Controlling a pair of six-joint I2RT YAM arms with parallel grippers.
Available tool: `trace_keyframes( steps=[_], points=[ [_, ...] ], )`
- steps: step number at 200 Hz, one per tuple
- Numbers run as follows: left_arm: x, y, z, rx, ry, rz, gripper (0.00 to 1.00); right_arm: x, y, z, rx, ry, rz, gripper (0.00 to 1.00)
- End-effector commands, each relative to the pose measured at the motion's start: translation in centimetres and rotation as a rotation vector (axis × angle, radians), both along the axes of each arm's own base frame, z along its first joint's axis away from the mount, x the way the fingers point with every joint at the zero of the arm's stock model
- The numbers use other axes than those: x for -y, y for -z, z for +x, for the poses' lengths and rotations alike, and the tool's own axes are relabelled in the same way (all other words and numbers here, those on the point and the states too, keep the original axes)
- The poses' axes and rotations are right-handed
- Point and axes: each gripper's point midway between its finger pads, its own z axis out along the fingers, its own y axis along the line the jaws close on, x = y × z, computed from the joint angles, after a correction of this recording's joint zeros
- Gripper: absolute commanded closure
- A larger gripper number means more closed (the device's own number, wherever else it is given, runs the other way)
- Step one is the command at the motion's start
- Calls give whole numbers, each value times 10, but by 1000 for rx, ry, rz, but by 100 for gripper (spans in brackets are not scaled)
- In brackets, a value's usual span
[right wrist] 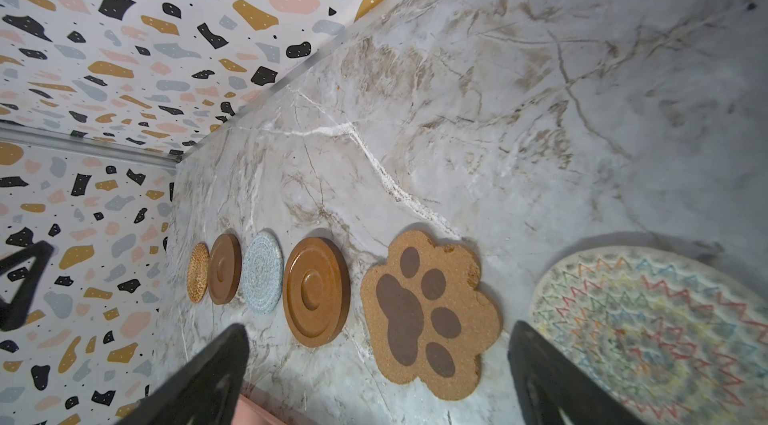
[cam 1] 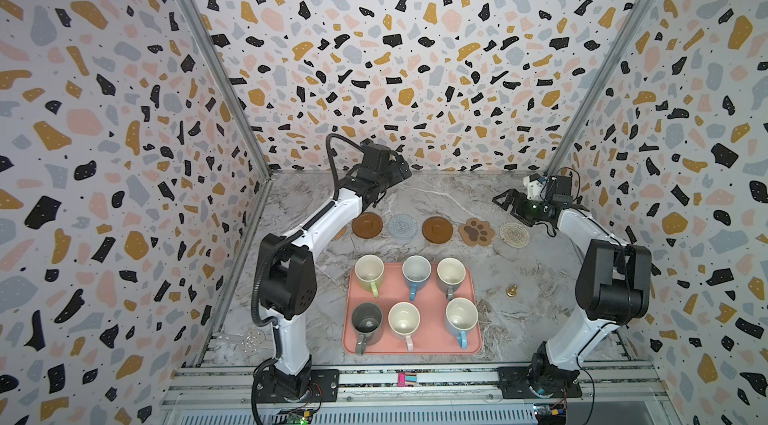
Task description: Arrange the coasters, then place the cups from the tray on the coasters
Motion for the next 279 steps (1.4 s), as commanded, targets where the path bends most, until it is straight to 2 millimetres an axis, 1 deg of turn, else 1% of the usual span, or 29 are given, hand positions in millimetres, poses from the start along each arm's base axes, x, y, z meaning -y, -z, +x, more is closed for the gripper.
trace_keyframes(
  steps=[1, 9, 11, 12, 14, 33, 46, 65, 90, 113, 133, 155, 198, 232, 257, 279],
  points=[
    [-7, -8, -20, 31, 56, 84, 0, -20, -32, 0, 86, -70, -36, 1],
    [-11, -8, -27, 45, 62, 97, 0, -26, -35, -2, 100, -77, -69, 1],
    [-11, -8, -28, 46, 64, 100, 0, -25, -36, -2, 102, -72, -75, 1],
    [-12, -8, -29, 49, 63, 101, 0, -29, -36, -3, 104, -78, -82, 1],
    [-13, -8, -30, 52, 64, 106, 0, -30, -36, -3, 102, -75, -91, 1],
    [-26, -10, -42, 82, 73, 189, 0, -33, -42, -8, 95, -40, -140, 1],
    [-35, -4, -52, 89, 77, 240, 0, -39, -51, -13, 107, -42, -117, 1],
    [-41, 5, -66, 109, 100, 262, 0, -50, -54, -21, 101, -61, -109, 1],
    [-54, 11, -80, 134, 107, 291, 0, -59, -43, -29, 46, -52, -169, 1],
    [-66, 17, -85, 128, 123, 310, 1, -72, -33, -36, 9, -47, -223, 1],
    [-76, 18, -89, 125, 132, 331, 1, -80, -29, -40, -13, -25, -241, 1],
    [-86, 17, -94, 128, 117, 330, 1, -88, -30, -40, -18, -15, -242, 1],
    [-89, 28, -103, 100, 118, 314, 1, -85, -24, -40, -53, 26, -291, 1],
    [-88, 30, -101, 97, 106, 285, 1, -84, -26, -39, -44, 40, -290, 1],
    [-85, 28, -97, 95, 104, 274, 0, -73, -29, -38, -39, 91, -329, 1],
    [-83, 34, -95, 77, 100, 253, 0, -65, -29, -40, -40, 116, -346, 1]
  ],
)
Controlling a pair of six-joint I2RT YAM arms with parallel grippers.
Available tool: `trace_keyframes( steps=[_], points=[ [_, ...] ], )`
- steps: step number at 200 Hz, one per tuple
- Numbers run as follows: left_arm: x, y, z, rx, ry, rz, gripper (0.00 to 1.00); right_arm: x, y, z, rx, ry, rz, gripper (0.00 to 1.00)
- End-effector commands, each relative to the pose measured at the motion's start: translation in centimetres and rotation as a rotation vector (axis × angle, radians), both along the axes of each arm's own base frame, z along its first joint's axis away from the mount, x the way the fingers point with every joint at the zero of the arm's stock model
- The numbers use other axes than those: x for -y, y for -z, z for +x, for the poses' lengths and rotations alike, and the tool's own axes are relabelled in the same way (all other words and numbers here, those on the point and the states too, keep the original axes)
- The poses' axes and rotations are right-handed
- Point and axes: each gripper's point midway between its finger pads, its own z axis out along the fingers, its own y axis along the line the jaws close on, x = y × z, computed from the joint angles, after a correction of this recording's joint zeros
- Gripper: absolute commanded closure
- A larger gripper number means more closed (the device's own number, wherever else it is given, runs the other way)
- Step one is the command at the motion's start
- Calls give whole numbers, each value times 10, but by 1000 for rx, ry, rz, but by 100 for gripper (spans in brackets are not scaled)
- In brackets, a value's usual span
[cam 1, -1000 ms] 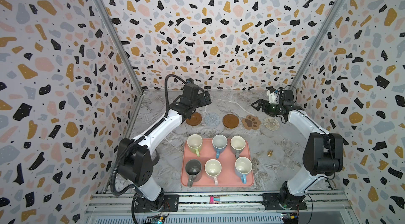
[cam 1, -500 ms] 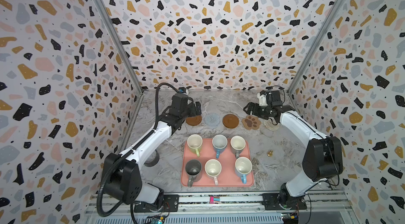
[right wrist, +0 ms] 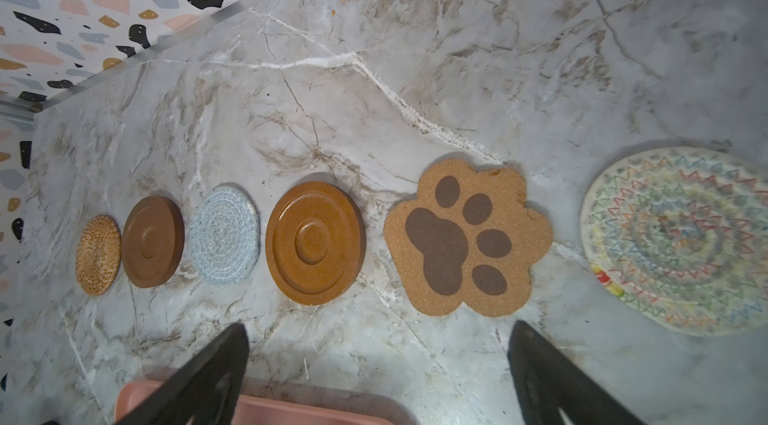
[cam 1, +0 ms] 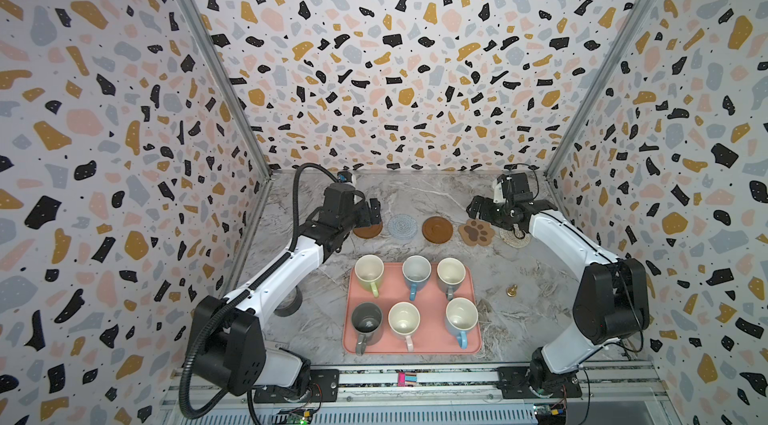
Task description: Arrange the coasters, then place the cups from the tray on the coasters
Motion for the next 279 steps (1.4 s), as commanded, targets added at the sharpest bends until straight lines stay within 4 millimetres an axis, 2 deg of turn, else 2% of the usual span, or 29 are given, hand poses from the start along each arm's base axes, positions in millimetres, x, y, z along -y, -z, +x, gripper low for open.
trace_keyframes(
  steps=[1, 26, 54, 67, 83, 99, 118, 141, 169, 190, 221, 279],
  points=[
    [7, -9, 8, 24, 1, -50, 0, 13, -19, 1, 36, 53, -32, 1],
    [2, 2, 2, -26, -19, -46, 1, 19, -14, 0, 8, 83, 9, 1],
    [2, 5, -7, -62, -56, -124, 0, 16, -12, -1, -28, 107, 65, 1],
    [0, 15, -15, -108, -72, -136, 1, 17, -12, -1, -41, 136, 78, 1],
    [-10, 33, -25, -175, -108, -96, 1, 21, -14, 0, -43, 186, 79, 1],
    [-19, 40, -32, -190, -102, -9, 0, 17, -14, 3, -11, 185, 76, 1],
    [-21, 28, -32, -101, -80, -2, 0, 6, -16, 7, 52, 142, 65, 1],
    [-23, 5, -36, -40, -81, -25, 0, 10, -10, -3, 32, 166, 10, 1],
    [-31, -1, -44, -50, -70, 49, 1, 11, -16, -10, 30, 152, 4, 1],
    [-35, -7, -49, -25, -84, 41, 0, 8, -25, -15, 32, 124, 8, 1],
    [-36, -3, -53, -39, -89, 24, 0, 6, -37, -21, 20, 81, -16, 1],
    [-47, 10, -59, -46, -151, 20, 1, -11, -40, -46, 8, -40, -76, 1]
  ],
)
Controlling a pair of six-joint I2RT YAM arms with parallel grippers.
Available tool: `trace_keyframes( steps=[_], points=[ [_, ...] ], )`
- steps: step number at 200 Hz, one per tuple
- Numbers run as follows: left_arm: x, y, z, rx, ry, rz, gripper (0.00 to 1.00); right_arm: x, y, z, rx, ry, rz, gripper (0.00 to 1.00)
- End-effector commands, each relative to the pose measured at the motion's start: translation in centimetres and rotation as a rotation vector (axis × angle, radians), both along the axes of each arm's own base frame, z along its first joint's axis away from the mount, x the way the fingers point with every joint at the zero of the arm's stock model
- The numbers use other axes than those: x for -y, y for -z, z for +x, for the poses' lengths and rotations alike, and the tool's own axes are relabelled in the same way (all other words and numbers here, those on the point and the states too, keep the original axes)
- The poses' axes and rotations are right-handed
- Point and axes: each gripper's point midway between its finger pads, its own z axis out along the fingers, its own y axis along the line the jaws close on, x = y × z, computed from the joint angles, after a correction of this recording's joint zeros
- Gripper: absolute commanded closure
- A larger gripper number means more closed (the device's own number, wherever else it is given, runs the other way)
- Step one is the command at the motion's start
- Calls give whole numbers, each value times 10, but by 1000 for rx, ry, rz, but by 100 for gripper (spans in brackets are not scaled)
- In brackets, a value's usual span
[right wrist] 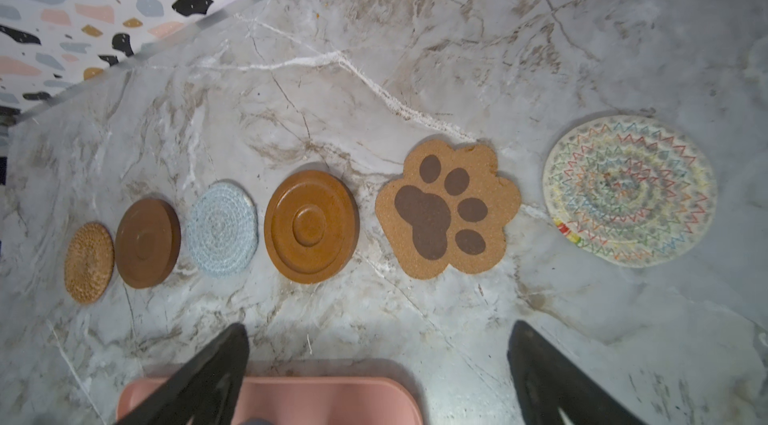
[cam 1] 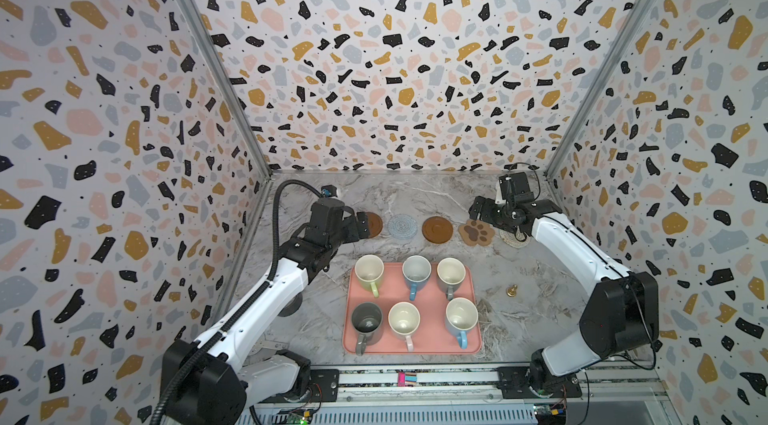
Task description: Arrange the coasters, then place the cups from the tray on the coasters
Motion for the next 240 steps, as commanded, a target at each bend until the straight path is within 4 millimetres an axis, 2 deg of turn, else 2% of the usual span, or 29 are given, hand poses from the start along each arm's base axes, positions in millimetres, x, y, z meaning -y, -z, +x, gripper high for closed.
trace_keyframes(
  steps=[1, 29, 79, 126, 173, 194, 240],
  points=[
    [-9, 6, -5, 8, -48, -1, 0, -5, -19, -17, 24, -67, -34, 1],
    [-11, 12, -7, 3, -58, -2, 0, -13, -20, -31, 1, -120, -50, 1],
    [-19, 0, -3, 59, -102, 2, 0, -30, -19, -66, -60, -231, -106, 1],
    [-21, 1, -4, 43, -93, 40, 0, -43, -23, -100, -104, -327, -111, 1],
    [-19, 1, -6, 36, -84, 27, 0, -51, -13, -134, -171, -389, -150, 0],
    [-19, 1, -9, 35, -81, 24, 0, -55, -11, -143, -180, -409, -155, 0],
    [-18, 6, -10, 22, -79, 18, 0, -60, 8, -161, -236, -429, -171, 1]
  ],
)
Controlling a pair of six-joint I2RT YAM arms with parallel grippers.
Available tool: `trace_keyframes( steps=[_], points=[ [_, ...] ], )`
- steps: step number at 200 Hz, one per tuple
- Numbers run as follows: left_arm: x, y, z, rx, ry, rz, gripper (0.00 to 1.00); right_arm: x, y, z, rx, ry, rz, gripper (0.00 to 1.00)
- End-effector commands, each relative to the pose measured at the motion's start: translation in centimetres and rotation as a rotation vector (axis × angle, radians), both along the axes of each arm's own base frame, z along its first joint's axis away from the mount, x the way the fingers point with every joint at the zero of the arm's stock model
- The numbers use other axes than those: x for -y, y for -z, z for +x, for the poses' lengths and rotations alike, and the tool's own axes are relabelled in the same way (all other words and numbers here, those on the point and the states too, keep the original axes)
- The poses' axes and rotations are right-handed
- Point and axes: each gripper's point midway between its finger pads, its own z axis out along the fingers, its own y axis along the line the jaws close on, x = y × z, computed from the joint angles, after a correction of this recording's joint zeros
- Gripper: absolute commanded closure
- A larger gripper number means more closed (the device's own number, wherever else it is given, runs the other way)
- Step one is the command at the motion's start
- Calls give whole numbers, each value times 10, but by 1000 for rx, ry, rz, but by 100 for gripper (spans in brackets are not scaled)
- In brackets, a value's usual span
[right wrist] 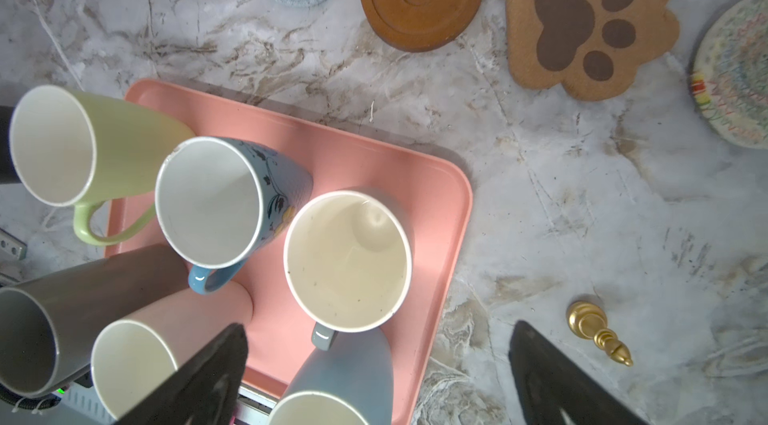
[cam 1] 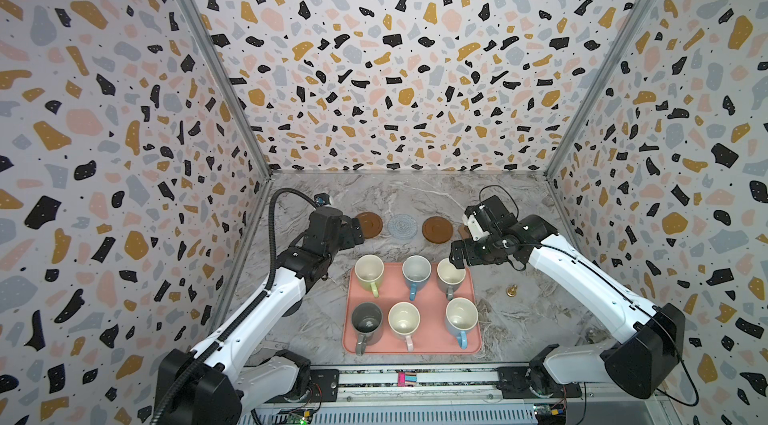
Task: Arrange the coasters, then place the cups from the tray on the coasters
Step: 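Move right gripper toward the mugs on the pink tray, then lower right gripper onto the white mug farthest from the robot and grasp it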
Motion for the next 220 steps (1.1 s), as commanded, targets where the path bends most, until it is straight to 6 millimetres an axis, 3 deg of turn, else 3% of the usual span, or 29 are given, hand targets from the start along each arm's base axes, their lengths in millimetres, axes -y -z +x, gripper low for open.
trace_keyframes(
  steps=[1, 100, 220],
  points=[
    [1, -5, -2, 13, 3, -11, 0, 6, 7, -16, -37, 12, -24, 1],
    [4, -5, 0, 15, 3, -18, 0, -4, 36, -44, -124, -31, -39, 1],
    [1, -4, -5, 14, -3, -15, 0, -14, 68, -40, -132, 10, -80, 7]
  ],
)
